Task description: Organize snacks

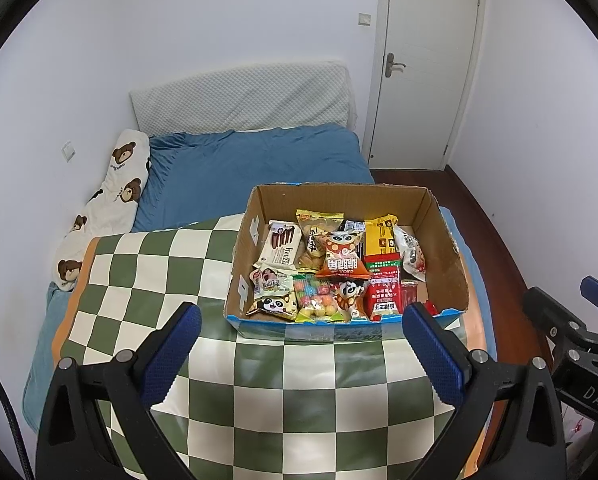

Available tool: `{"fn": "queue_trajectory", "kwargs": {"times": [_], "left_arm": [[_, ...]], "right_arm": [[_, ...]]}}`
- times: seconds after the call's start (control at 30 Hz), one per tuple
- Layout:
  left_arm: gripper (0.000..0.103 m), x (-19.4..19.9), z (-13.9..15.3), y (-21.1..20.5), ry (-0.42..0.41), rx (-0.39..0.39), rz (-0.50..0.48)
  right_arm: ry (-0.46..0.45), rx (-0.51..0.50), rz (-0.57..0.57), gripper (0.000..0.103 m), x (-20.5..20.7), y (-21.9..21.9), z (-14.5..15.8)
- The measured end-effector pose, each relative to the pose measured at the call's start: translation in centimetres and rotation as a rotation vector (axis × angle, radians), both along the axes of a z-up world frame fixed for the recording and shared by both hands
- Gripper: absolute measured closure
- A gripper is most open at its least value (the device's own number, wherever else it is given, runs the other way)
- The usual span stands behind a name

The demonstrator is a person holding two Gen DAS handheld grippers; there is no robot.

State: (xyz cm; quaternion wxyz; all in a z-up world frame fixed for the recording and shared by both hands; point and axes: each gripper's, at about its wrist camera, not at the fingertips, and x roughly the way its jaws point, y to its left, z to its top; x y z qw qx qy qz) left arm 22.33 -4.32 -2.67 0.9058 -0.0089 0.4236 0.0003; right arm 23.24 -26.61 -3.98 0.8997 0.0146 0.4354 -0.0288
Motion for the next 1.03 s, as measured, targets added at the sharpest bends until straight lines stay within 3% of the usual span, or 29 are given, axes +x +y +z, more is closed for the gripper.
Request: {"fn": "queue_trajectory", "kwargs": {"times": [1.03], "left_arm": [[0.000,-0.02,-0.27,0.03,-0.004,-0.005,0.004]], "right_arm": [[0.003,0.001,0.007,0.002,0.06,0.01,-0.12]]}}
